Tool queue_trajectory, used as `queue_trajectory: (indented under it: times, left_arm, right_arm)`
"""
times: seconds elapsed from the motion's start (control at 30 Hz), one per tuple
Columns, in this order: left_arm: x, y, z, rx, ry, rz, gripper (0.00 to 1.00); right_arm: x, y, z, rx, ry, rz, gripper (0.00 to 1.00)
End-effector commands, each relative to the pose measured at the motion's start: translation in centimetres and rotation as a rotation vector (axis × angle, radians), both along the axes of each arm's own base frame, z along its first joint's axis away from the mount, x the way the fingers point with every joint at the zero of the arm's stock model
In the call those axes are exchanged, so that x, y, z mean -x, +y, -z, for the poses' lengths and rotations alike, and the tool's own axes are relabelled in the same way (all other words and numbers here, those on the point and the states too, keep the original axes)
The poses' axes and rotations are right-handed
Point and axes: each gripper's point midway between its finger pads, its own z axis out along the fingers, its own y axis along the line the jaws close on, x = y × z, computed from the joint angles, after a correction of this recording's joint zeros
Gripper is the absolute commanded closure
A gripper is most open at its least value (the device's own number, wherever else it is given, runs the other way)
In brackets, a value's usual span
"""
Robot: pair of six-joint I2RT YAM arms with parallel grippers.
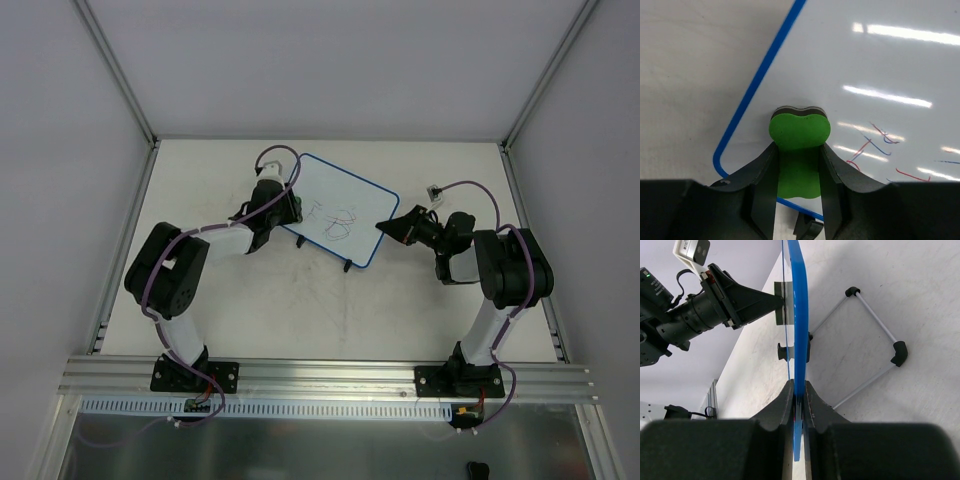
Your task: Erase the whiteboard
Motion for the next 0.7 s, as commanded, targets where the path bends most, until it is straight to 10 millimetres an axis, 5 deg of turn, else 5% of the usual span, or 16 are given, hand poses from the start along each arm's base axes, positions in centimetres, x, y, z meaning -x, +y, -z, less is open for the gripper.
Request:
queue_trajectory:
  times: [0.0, 0.23, 0.5, 0.67]
  left_arm:
    - [1.5, 3.9, 4.7, -0.051, 0.152, -0.111, 1.00]
    - [1.7, 1.4, 4.3, -0.033, 0.141, -0.031, 1.00]
    - [5.0, -5.4, 5.8, -0.071, 0.152, 0.134, 1.00]
    - [7.2, -7.9, 6.2, -0.080, 0.158, 0.202, 1.00]
  right_arm:
    - [-0.8, -0.5, -3.3, 0.014, -0.242, 0.030, 1.00]
    - [-0.8, -0.5, -3.4, 0.013, -0.242, 0.029, 1.00]
    - [-0.8, -0.4, -3.5, 0.012, -0.244, 0.024, 1.00]
    - [-0.8, -0.5, -3.3, 0.011, -0.236, 0.025, 1.00]
